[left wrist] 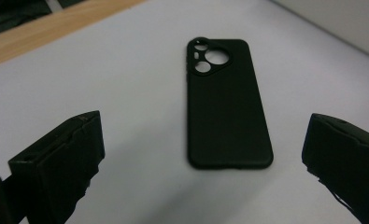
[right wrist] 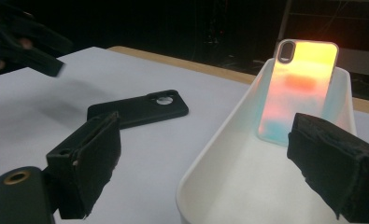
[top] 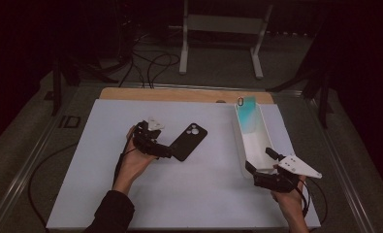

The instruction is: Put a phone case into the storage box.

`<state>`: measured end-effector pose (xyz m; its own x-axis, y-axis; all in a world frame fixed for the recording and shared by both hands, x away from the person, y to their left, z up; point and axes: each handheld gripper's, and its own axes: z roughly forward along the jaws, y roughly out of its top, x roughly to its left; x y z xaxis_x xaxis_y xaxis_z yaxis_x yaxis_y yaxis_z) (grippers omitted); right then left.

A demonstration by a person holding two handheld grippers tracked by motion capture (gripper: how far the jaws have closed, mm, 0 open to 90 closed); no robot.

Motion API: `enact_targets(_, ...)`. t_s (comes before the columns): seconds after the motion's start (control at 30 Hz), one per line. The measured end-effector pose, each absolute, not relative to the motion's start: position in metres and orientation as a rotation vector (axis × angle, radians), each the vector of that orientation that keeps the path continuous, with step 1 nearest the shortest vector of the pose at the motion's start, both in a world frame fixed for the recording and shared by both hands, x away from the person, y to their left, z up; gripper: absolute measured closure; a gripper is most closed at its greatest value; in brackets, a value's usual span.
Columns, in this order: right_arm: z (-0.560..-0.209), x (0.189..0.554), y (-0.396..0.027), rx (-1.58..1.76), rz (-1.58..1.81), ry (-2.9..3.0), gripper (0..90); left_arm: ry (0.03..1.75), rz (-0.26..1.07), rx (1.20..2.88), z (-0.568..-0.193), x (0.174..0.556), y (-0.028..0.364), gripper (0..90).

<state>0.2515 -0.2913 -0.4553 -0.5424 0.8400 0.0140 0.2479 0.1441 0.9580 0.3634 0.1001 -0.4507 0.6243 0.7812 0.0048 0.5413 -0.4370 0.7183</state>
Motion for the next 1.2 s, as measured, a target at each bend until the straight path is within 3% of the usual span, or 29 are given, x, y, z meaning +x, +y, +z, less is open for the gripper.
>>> enact_targets(0.27,-0.456,0.252,-0.292,1.042,1.419,1.887,9.8,1.096,0.374,2.249,-0.477,0.392,0.07,0.0)
enact_targets(1.0,-0.457,0.254,-0.294,1.049,1.417,1.883,9.9,1.152,0.304,2.361,-0.52,0.41,0.034,4.3)
enact_targets(1.07,-0.458,0.254,-0.294,1.048,1.415,1.885,9.9,1.156,0.296,2.375,-0.518,0.41,0.034,6.7)
enact_targets(1.1,-0.458,0.253,-0.293,1.045,1.412,1.888,9.9,1.151,0.287,2.392,-0.515,0.41,0.036,13.1)
enact_targets(1.2,-0.458,0.253,-0.292,1.045,1.413,1.894,9.9,1.147,0.286,2.398,-0.515,0.409,0.037,14.1)
